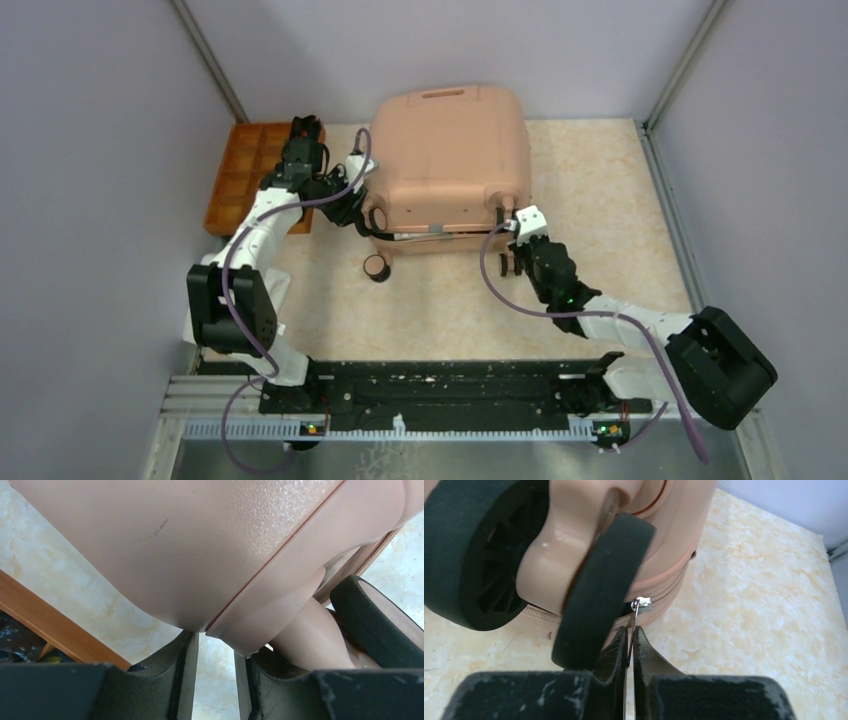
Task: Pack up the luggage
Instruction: Zip the luggage at the center of the board.
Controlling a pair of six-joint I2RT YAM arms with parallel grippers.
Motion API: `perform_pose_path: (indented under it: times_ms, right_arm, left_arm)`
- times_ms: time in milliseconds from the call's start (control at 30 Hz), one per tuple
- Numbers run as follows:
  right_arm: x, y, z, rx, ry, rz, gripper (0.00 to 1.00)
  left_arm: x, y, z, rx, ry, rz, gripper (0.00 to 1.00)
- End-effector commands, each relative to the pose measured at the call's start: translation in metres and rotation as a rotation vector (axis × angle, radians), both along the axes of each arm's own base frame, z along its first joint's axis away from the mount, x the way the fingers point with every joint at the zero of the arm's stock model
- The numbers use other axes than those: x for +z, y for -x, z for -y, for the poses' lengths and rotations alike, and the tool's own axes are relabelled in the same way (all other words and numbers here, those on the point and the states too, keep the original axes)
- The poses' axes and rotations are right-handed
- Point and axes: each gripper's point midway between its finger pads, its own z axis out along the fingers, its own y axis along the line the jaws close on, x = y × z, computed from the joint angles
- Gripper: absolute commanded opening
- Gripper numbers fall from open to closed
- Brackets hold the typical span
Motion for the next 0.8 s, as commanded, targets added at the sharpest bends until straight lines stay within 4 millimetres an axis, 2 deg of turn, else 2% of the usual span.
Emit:
perform_pose_path:
  times_ms: [0, 233, 400, 500, 567, 600, 667, 767]
  right_arm:
    - [0.037, 0.032, -0.104, 0.363, -0.183, 0.087, 0.00]
    - [0.040, 0.039, -0.142, 0.426, -0.193, 0.109, 0.00]
    - [0.047, 0.044, -0.163, 0.488, -0.242, 0.101, 0.00]
    - [0.047, 0.048, -0.168, 0.503, -0.255, 0.094, 0.00]
    - [0.052, 0.047, -0.156, 0.450, -0.279, 0.094, 0.02]
    - [0.058, 0.048, -0.144, 0.410, -0.301, 0.113, 0.12]
    - [0.070, 0.051, -0.115, 0.332, -0.351, 0.162, 0.39]
    - [0.090, 0.060, -0.075, 0.292, -0.438, 0.231, 0.58]
  left_arm:
    - [0.021, -0.004, 0.066, -0.203, 0.108, 0.090, 0.38]
    - [0.021, 0.002, 0.077, -0.234, 0.116, 0.080, 0.36]
    - [0.025, 0.006, 0.080, -0.242, 0.128, 0.079, 0.35]
    - [0.026, 0.007, 0.081, -0.244, 0.128, 0.077, 0.34]
    - [0.028, 0.008, 0.079, -0.241, 0.123, 0.080, 0.34]
    - [0.028, 0.007, 0.078, -0.234, 0.115, 0.082, 0.34]
    - [0.029, 0.004, 0.071, -0.198, 0.090, 0.084, 0.34]
    - [0.035, -0.001, 0.061, -0.164, 0.093, 0.097, 0.33]
